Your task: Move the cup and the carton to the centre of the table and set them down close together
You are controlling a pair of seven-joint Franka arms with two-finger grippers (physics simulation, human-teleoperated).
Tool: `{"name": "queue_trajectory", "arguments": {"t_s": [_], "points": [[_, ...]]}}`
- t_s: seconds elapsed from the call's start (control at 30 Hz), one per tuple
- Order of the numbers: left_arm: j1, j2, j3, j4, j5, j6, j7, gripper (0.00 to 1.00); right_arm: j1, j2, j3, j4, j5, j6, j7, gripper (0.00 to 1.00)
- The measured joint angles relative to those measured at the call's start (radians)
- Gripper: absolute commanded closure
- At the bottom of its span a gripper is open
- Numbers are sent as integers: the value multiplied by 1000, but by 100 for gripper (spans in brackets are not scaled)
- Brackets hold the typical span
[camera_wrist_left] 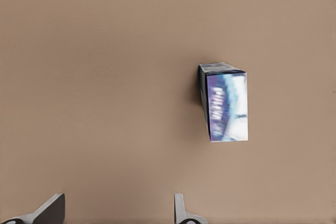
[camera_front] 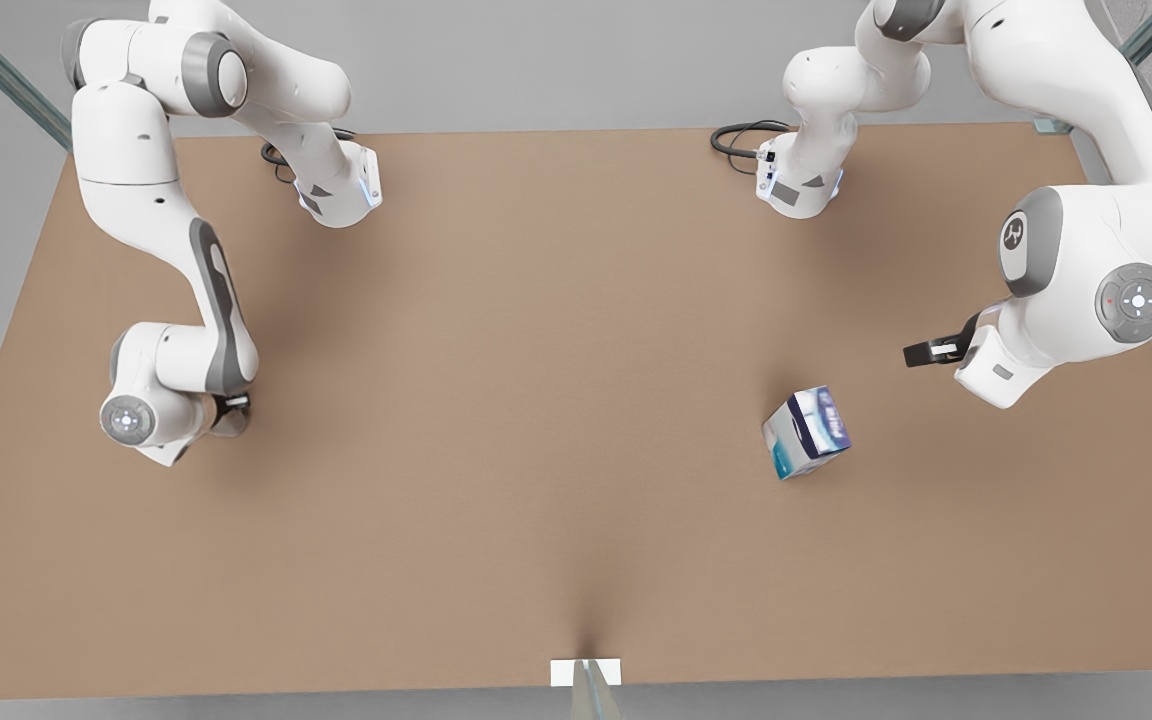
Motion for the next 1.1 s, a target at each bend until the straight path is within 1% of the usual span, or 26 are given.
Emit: {"name": "queue_trajectory", "arguments": {"t_s": [0.1,0.17,0.23,0.3,0.37,0.43,0.5,0.53,0.57,0.63,0.67,0.7,0.87,1.0,1.03,1.1], "points": [[-1,-1,-1,0,-1,-1,-4,0,44,-2,14,99,15,-37,14,79],[0,0,-2,0,-1,0,-5,0,174,16,15,192,98,-50,68,79],[0,1,-2,0,-1,0,-5,0,353,84,15,324,208,-82,158,79],[-1,10,-4,0,0,0,-16,0,487,152,15,442,275,-123,235,79],[-112,67,-16,0,0,1,-171,0,583,214,16,530,289,-122,338,79],[-126,95,-21,0,-1,7,-233,0,663,317,17,688,343,-113,474,79],[-139,85,-25,-42,-7,138,-267,0,670,431,84,852,356,-83,667,79],[-140,85,-25,-92,-12,271,-268,0,674,483,115,925,355,-54,756,79],[-140,89,-25,-133,-16,371,-268,0,687,510,134,949,356,-4,833,79],[-138,106,-25,-175,-21,501,-264,0,689,528,172,949,364,38,913,79],[-134,112,-25,-183,-22,514,-253,0,689,530,176,942,367,36,926,44],[-133,119,-25,-211,-23,539,-249,0,688,528,174,937,358,34,917,0],[-128,114,-24,-312,-36,521,-254,0,684,516,183,937,365,31,923,0],[-126,120,-23,-316,-61,534,-252,0,656,473,210,943,369,13,917,0],[-126,121,-23,-316,-66,535,-252,0,639,466,229,944,369,2,917,0],[-126,124,-23,-317,-80,535,-250,0,632,462,232,943,368,0,914,0]]}}
